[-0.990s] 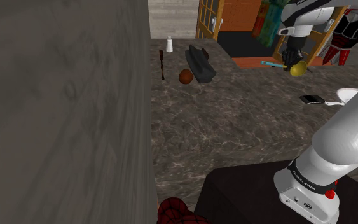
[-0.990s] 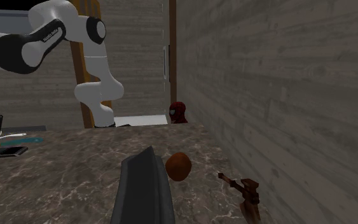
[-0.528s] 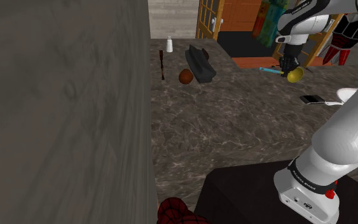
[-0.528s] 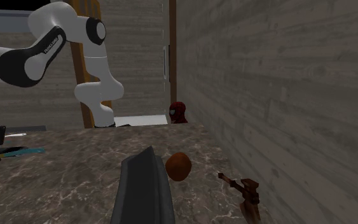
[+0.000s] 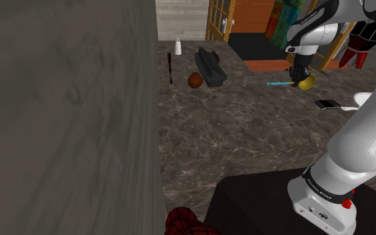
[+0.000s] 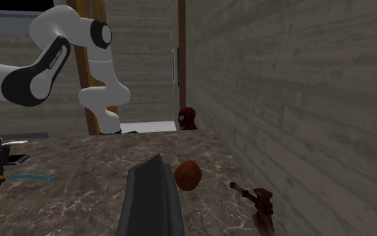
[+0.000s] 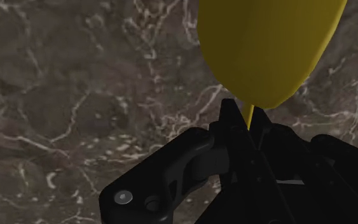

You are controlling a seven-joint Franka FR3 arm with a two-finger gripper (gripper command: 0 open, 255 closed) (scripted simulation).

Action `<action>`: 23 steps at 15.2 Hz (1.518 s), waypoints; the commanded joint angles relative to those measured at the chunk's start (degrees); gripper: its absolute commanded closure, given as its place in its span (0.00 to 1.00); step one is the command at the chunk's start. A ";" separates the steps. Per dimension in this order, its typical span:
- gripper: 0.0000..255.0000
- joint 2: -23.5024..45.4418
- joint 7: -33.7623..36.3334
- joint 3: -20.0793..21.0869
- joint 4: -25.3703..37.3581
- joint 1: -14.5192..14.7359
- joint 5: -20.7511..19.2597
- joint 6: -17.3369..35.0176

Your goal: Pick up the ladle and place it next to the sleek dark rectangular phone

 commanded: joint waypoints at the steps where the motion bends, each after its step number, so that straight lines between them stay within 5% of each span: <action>1: 1.00 0.21 -0.07 -0.07 -0.22 -0.12 0.04 0.30; 7: 1.00 0.21 -0.07 -0.05 -0.21 -0.13 0.04 0.30; 8: 0.00 0.21 -0.07 -0.05 -0.24 -0.13 0.03 0.32; 13: 0.00 0.21 -0.07 -0.05 -0.21 -0.13 0.04 0.30; 17: 0.00 -2.40 0.90 -0.13 4.54 0.61 -1.26 -6.78; 23: 0.00 -2.40 0.90 -0.13 4.54 0.61 -1.26 -6.78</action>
